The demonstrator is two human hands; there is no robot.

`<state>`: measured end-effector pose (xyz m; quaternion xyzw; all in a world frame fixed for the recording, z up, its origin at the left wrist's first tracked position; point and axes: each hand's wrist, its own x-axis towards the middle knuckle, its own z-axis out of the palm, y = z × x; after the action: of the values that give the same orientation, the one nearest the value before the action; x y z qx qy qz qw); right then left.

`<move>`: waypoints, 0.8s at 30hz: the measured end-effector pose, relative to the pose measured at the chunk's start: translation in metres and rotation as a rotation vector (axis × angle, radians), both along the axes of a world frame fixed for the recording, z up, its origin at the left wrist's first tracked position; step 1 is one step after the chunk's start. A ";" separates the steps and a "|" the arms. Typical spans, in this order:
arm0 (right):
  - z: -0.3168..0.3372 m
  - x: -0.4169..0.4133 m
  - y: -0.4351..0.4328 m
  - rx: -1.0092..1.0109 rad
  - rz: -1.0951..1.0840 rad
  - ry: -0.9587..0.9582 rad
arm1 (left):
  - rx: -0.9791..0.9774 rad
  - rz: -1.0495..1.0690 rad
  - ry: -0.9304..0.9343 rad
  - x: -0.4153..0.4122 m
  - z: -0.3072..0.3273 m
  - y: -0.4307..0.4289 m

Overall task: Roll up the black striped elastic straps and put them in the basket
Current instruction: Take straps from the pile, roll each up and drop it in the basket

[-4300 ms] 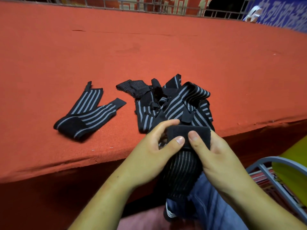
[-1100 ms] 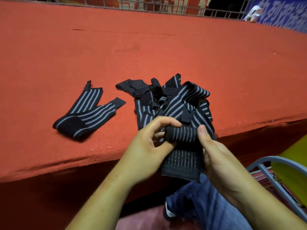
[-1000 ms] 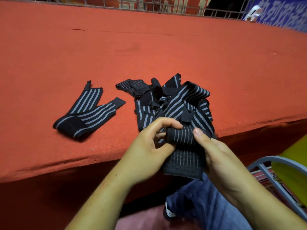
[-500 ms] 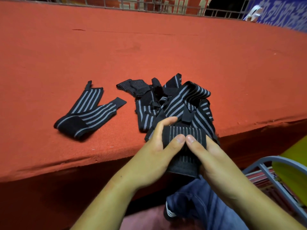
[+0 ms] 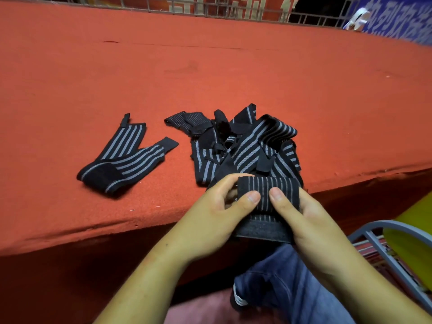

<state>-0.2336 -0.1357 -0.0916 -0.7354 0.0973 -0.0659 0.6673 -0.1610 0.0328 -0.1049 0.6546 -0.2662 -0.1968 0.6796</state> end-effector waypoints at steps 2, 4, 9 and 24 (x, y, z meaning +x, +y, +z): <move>0.000 0.000 0.000 0.039 0.005 0.002 | -0.022 -0.005 0.021 0.001 -0.001 0.000; 0.001 0.001 0.000 0.082 0.011 0.002 | -0.046 -0.003 0.045 0.001 0.000 0.000; 0.002 0.002 -0.001 0.134 0.043 0.035 | -0.052 0.031 0.001 0.003 -0.001 0.001; 0.005 0.002 -0.002 0.210 0.073 0.085 | -0.023 0.024 -0.113 0.003 0.003 0.007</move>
<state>-0.2312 -0.1380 -0.0866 -0.6667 0.1048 0.0003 0.7379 -0.1577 0.0395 -0.1023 0.6601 -0.2984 -0.1485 0.6732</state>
